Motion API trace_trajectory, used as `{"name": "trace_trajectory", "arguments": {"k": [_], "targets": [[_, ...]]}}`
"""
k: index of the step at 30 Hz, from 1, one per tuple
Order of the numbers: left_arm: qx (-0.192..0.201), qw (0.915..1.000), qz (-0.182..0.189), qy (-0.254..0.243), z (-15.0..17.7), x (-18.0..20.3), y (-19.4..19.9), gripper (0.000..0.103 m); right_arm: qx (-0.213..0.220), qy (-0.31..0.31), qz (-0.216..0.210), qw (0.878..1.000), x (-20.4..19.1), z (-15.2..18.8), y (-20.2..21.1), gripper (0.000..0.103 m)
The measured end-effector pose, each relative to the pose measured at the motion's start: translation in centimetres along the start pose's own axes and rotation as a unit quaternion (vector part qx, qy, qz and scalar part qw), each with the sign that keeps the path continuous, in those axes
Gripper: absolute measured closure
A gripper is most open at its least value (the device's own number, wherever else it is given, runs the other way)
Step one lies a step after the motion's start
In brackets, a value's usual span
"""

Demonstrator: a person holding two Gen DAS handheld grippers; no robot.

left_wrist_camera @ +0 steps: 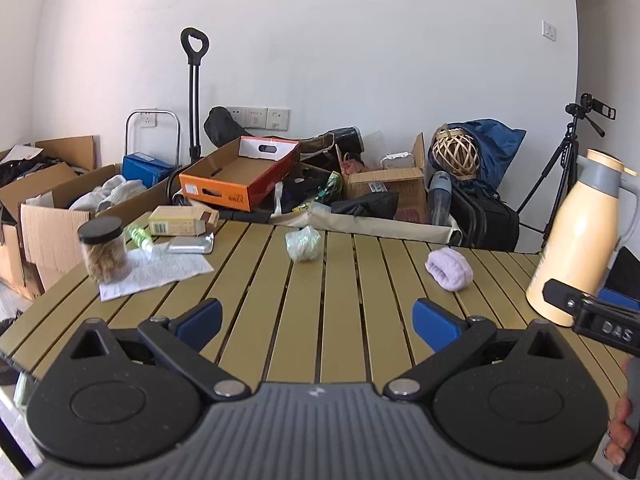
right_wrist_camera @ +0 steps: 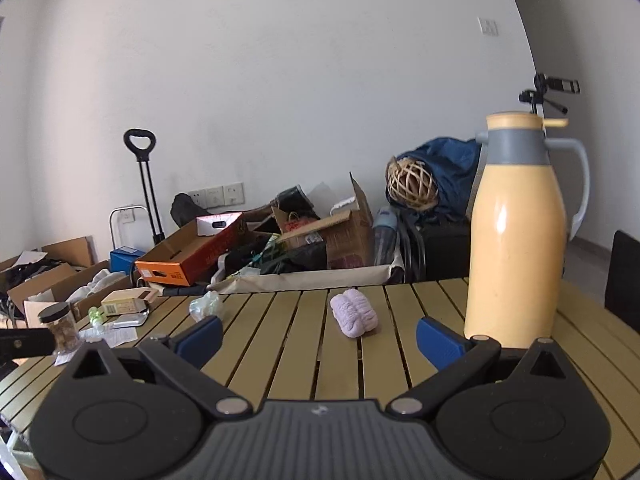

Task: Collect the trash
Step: 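Move the right tool toward the lilac sock while the left approaches the clear plastic bag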

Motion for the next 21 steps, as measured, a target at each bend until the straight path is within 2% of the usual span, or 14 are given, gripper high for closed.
{"name": "trace_trajectory", "arguments": {"k": [5, 10, 17, 21], "targets": [[-0.004, 1.0000, 0.001, -0.002, -2.3, 0.2, -3.2, 0.000, -0.022, -0.019, 0.000, 1.000, 1.4, -1.1, -5.8, 0.000], [-0.014, 0.9999, -0.001, -0.010, -4.3, 0.7, -7.4, 0.000, -0.030, 0.013, 0.013, 0.999, 2.0, -2.4, -11.4, 0.000], [-0.038, 0.9991, -0.006, -0.015, -6.4, 1.2, -13.9, 0.000, -0.083, 0.042, 0.023, 0.995, 2.7, -3.1, -20.0, 0.002], [-0.051, 0.9986, -0.011, -0.011, -7.3, 1.1, -17.3, 0.000, -0.119, 0.057, 0.041, 0.990, 3.2, -2.7, -24.2, 0.008]]}}
Point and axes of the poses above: each gripper's, at about its wrist camera, not at the fingertips, and y roughly against the way its jaws point, x to its right, z to its underside, the point moved 10 cm from there along -y, roughly the way its jaws point, and after that the axes turned 11 degrees about -x, right-handed, at the moved point
